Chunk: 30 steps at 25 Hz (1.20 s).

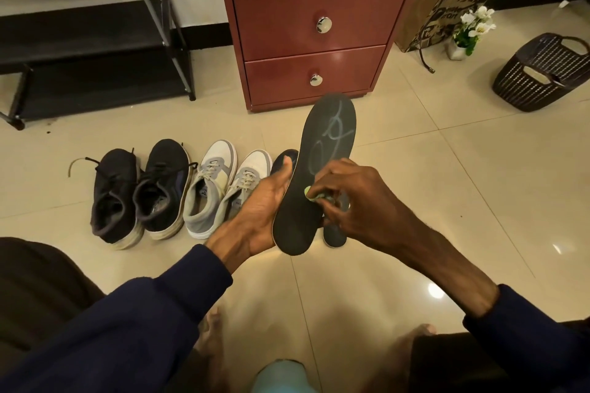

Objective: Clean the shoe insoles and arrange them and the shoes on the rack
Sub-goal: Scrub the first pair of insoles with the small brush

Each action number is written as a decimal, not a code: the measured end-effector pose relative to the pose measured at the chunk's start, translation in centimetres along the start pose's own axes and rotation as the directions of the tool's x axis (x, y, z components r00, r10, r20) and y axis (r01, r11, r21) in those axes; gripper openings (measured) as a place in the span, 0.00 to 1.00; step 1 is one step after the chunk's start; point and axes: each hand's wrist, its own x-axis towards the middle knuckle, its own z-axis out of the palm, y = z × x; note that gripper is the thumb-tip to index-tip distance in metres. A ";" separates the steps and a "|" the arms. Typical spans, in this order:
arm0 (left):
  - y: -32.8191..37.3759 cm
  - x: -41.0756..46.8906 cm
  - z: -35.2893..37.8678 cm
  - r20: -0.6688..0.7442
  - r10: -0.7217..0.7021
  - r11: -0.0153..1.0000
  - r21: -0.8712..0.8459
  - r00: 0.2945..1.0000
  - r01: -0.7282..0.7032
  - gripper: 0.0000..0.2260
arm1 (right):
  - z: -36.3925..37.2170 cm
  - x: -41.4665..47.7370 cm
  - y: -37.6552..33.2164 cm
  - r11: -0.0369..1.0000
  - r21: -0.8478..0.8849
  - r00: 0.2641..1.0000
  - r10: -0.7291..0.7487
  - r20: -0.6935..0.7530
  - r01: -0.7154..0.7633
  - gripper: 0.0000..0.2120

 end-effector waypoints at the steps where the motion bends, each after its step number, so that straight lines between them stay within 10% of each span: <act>1: -0.2 0.1 0.0 -0.014 0.010 1.000 -0.003 1.000 -0.010 0.22 | 0.2 -0.1 0.1 1.000 -0.023 1.000 -0.021 -0.010 0.021 0.10; 7: -0.1 0.0 0.2 -0.048 0.075 0.997 -0.019 0.996 -0.076 0.18 | 0.4 0.6 1.5 0.975 -0.178 0.944 0.071 -0.323 -0.134 0.11; 12: -0.5 0.2 -0.4 -0.130 0.081 0.997 0.022 0.988 -0.079 0.24 | 3.2 -1.1 -2.4 0.999 -0.007 0.999 -0.038 -0.024 0.038 0.10; 18: -0.5 -0.1 0.3 -0.120 0.107 0.994 0.021 0.987 -0.105 0.21 | 0.7 0.6 0.7 0.965 -0.089 0.926 0.207 -0.314 -0.246 0.11; 22: -0.7 -0.1 0.0 -0.134 0.102 0.994 0.050 0.986 -0.096 0.19 | 2.9 -0.8 -2.5 0.999 -0.033 1.000 0.004 -0.030 -0.005 0.08; 27: -0.8 -0.1 0.1 -0.120 0.082 0.995 0.069 0.989 -0.074 0.22 | 0.0 1.0 1.3 0.967 -0.091 0.932 0.200 -0.303 -0.237 0.09; 30: -0.9 0.0 -0.2 -0.160 0.092 0.993 0.083 0.983 -0.079 0.20 | 2.1 -0.4 -2.1 0.995 -0.016 0.989 0.095 -0.110 -0.097 0.08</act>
